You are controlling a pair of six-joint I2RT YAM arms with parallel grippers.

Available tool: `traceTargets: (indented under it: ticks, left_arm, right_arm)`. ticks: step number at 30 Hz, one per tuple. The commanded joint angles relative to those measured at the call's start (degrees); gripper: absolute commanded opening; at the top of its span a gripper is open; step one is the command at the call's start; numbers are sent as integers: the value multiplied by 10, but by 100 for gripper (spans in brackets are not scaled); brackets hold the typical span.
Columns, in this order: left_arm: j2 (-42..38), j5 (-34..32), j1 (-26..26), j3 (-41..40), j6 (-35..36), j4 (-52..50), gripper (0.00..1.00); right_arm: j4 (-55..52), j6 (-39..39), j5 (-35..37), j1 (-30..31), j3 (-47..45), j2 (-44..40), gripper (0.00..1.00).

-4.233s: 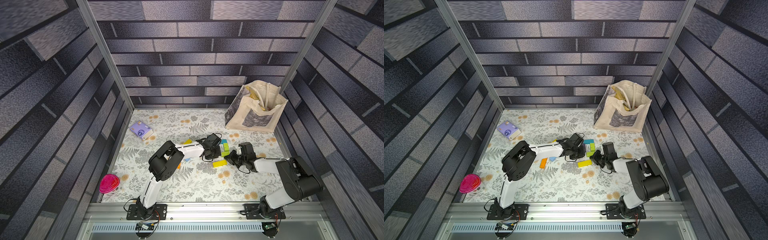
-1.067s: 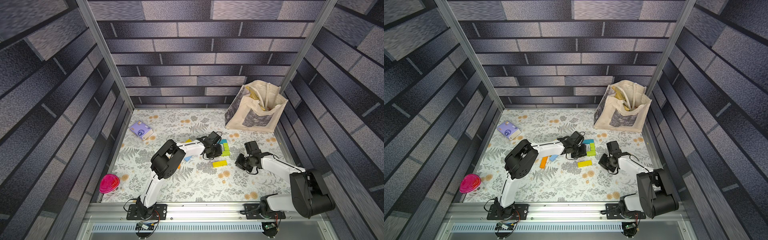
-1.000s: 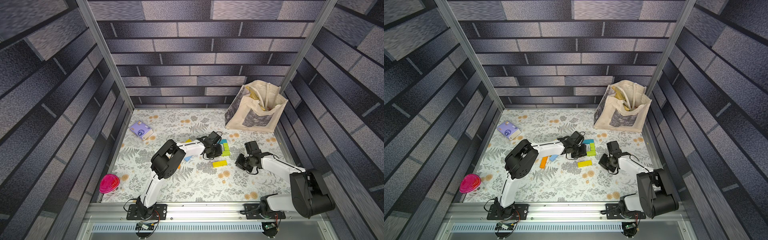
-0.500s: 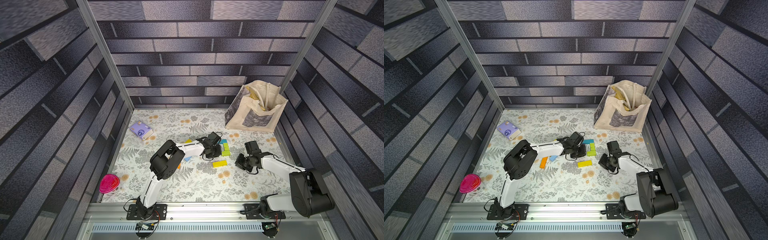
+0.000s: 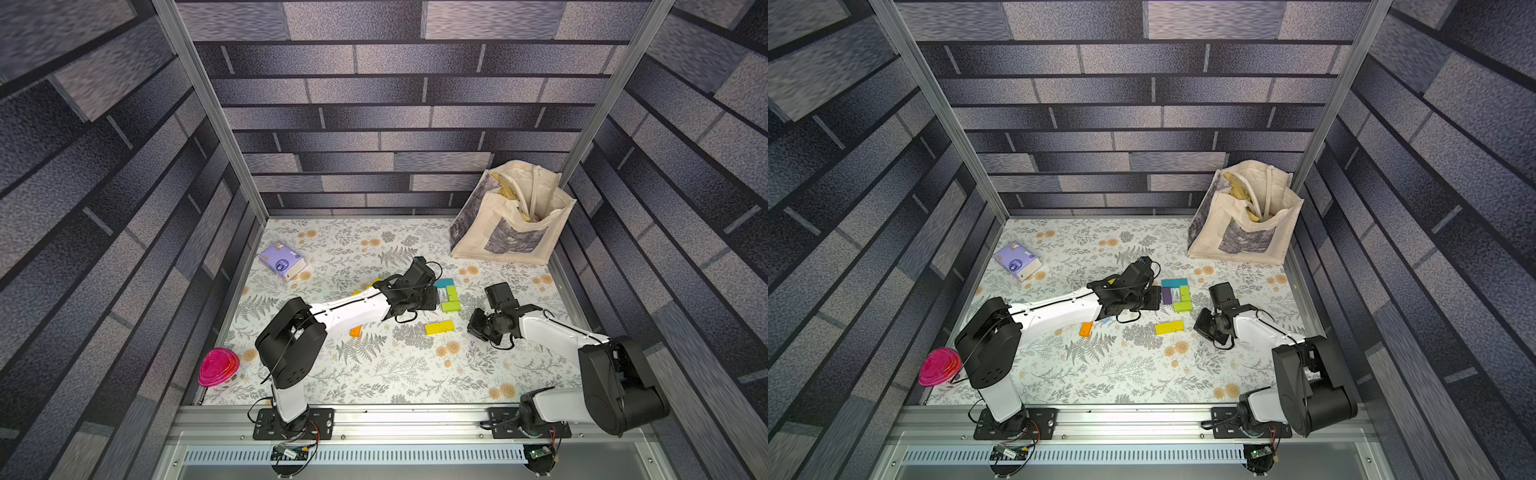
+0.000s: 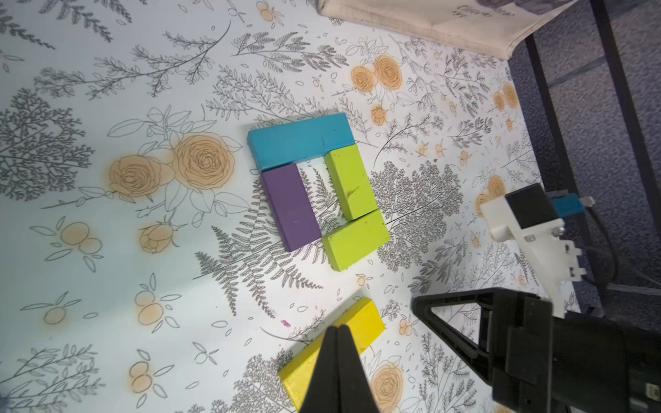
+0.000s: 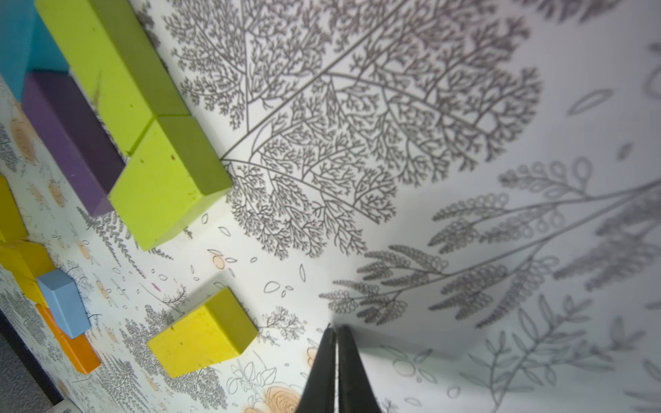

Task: Assemble the letter p with building blocks
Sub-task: Assemble the building block at the center of the board, then adjust the building block at the center of the board.

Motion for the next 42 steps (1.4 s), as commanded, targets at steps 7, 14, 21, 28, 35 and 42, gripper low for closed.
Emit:
traceTargets:
  ticks: [7, 14, 21, 28, 35, 42]
  left_arm:
    - [41, 31, 1, -14, 73, -15, 5]
    - [92, 62, -2, 19, 68, -27, 5]
    - [111, 66, -5, 36, 67, -40, 4]
    - [109, 73, -8, 34, 68, -63, 3]
    - [99, 87, -11, 14, 74, -88, 3]
    - [92, 109, -27, 15, 102, -90, 3]
  right_arm:
    - [43, 68, 2, 65, -42, -4, 8]
    - [58, 86, 3, 82, -59, -14, 9]
    - [81, 82, -6, 83, -53, 18, 9]
    - [91, 77, -4, 84, -39, 40, 9]
    - [102, 70, -15, 86, -23, 71, 9]
    - [106, 74, -19, 92, -26, 77, 9]
